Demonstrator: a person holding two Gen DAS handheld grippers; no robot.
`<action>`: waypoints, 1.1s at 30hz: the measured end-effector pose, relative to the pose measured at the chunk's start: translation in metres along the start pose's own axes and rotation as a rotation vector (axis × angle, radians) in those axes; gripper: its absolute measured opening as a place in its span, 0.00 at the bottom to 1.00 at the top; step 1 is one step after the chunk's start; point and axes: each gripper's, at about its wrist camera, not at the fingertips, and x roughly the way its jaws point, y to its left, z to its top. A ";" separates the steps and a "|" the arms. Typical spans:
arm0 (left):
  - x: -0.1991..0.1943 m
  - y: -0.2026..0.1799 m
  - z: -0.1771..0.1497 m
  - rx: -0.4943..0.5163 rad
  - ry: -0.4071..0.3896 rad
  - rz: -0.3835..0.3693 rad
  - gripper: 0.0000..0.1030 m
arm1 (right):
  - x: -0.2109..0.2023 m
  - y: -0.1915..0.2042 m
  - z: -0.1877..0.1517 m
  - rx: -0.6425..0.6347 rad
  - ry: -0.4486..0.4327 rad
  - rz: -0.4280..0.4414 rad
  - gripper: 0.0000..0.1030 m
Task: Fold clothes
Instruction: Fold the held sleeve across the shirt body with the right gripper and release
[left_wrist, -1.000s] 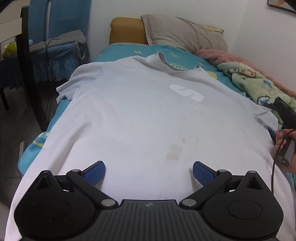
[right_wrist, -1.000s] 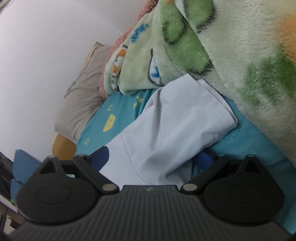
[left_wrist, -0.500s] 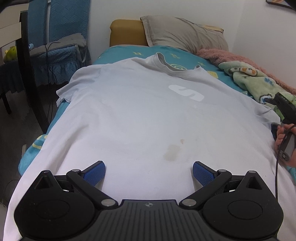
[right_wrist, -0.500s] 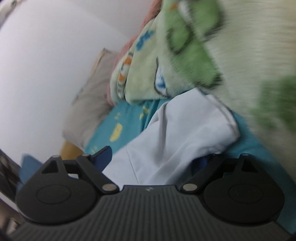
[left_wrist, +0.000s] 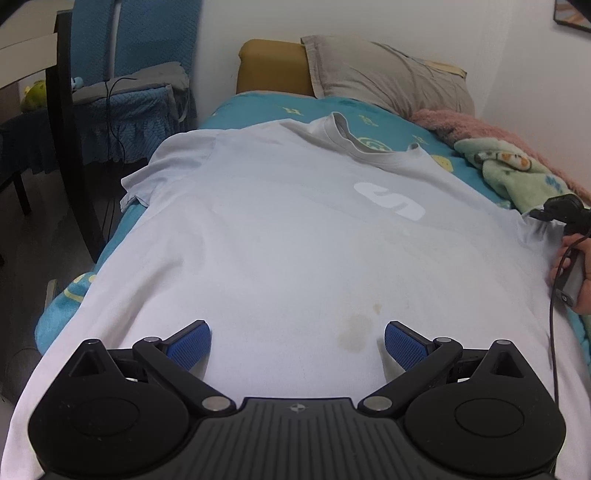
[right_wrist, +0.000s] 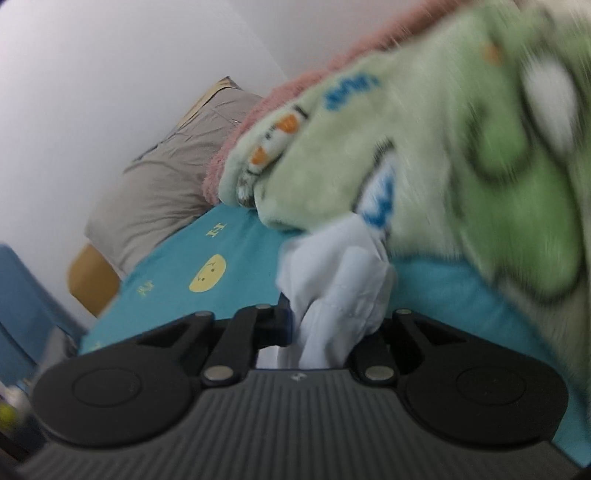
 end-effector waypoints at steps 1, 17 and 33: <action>-0.001 0.001 0.001 -0.006 -0.001 0.001 0.99 | -0.005 0.010 0.004 -0.032 -0.010 -0.005 0.10; -0.034 0.060 0.021 -0.174 -0.038 0.055 0.99 | -0.064 0.253 -0.058 -0.754 -0.153 -0.142 0.07; 0.003 0.095 0.024 -0.204 0.024 0.138 0.99 | -0.026 0.315 -0.184 -0.931 0.045 0.036 0.87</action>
